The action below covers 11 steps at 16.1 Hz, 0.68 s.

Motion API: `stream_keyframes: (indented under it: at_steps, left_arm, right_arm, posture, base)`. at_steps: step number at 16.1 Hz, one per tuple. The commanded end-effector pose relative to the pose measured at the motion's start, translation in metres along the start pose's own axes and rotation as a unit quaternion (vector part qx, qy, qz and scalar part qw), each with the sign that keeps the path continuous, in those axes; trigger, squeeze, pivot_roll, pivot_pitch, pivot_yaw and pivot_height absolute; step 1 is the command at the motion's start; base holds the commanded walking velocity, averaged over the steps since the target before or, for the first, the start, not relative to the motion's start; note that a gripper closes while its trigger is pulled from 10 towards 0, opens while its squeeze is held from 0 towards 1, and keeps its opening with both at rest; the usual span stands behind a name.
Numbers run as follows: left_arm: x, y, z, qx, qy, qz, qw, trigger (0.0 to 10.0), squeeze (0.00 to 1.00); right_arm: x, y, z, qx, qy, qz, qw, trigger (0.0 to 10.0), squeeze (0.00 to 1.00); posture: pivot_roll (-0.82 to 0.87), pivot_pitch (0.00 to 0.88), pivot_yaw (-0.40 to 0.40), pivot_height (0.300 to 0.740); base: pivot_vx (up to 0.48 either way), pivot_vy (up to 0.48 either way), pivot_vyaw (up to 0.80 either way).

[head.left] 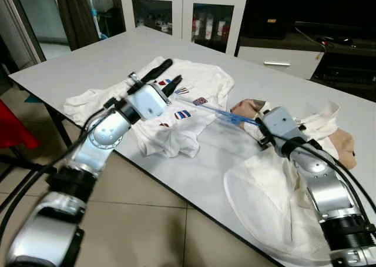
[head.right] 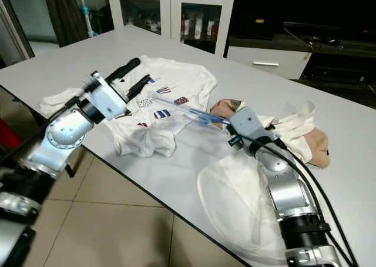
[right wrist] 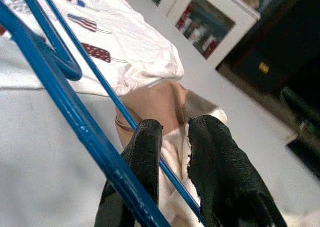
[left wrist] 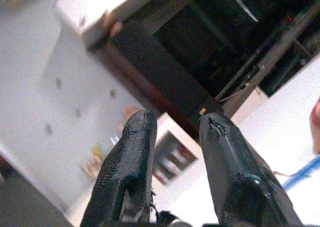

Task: Hang hanger

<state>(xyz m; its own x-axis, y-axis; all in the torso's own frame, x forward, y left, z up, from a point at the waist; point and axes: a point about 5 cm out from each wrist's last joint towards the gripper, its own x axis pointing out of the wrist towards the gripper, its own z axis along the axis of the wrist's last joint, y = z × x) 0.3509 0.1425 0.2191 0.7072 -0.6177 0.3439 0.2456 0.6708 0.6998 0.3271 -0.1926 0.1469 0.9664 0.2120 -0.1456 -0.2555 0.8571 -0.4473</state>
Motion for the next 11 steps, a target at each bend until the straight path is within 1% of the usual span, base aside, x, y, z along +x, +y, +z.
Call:
stream_keyframes:
  at_steps: [1,2,3,4,5,6,8,9,10,11]
  left_arm:
    - [-0.005,0.008,-0.009,-0.045,0.025,0.028,0.998,10.0,0.0]
    - [-0.009,0.009,-0.019,-0.075,0.058,0.046,0.994,10.0,0.0]
    - [-0.011,0.008,-0.027,-0.089,0.089,0.052,0.991,10.0,0.0]
    - [-0.013,0.007,-0.032,-0.098,0.107,0.051,0.988,10.0,0.0]
    - [-0.017,0.001,-0.044,-0.102,0.162,0.043,0.981,10.0,0.0]
    - [-0.019,-0.001,-0.049,-0.1,0.183,0.038,0.977,10.0,0.0]
    - [-0.028,-0.011,-0.069,-0.104,0.273,0.022,0.956,10.0,0.0]
    - [-0.031,-0.019,-0.076,-0.121,0.305,0.011,0.945,10.0,0.0]
    - [-0.033,-0.024,-0.079,-0.133,0.32,0.006,0.938,10.0,0.0]
    - [-0.035,-0.039,-0.084,-0.171,0.349,-0.015,0.921,10.0,0.0]
  right_arm:
    - [-0.002,-0.01,0.001,0.04,0.006,-0.017,0.999,4.9,0.0]
    - [-0.002,-0.011,0.0,0.069,0.012,-0.022,0.997,8.9,0.0]
    - [-0.002,-0.012,-0.001,0.095,0.017,-0.026,0.995,10.0,0.0]
    - [-0.002,-0.013,-0.001,0.11,0.02,-0.03,0.993,10.0,0.0]
    - [-0.001,-0.015,0.001,0.131,0.023,-0.037,0.99,10.0,0.0]
    - [-0.001,-0.015,0.002,0.137,0.023,-0.038,0.99,10.0,0.0]
    - [-0.001,-0.015,0.009,0.159,0.02,-0.033,0.986,10.0,0.0]
    - [-0.001,-0.015,0.012,0.155,0.017,-0.031,0.987,10.0,0.0]
    - [-0.001,-0.014,0.014,0.155,0.016,-0.029,0.987,10.0,0.0]
    - [0.0,-0.012,0.017,0.161,0.013,-0.025,0.987,10.0,0.0]
  posture:
    - [0.04,0.013,-0.011,0.74]
    - [0.04,0.013,-0.011,0.74]
    - [0.04,0.013,-0.011,0.74]
    - [0.04,0.013,-0.011,0.74]
    - [0.04,0.013,-0.011,0.74]
    - [0.04,0.013,-0.011,0.74]
    - [0.04,0.013,-0.008,0.74]
    - [0.04,0.012,-0.007,0.74]
    - [0.04,0.011,-0.007,0.74]
    - [0.03,0.009,-0.007,0.74]
  base:
    - [0.0,0.0,0.0]
    - [0.0,0.0,0.0]
    - [0.0,0.0,0.0]
    - [0.0,0.0,0.0]
    - [0.0,0.0,0.0]
    - [0.0,0.0,0.0]
    - [0.0,0.0,0.0]
    - [0.0,0.0,0.0]
    - [0.0,0.0,0.0]
    - [0.0,0.0,0.0]
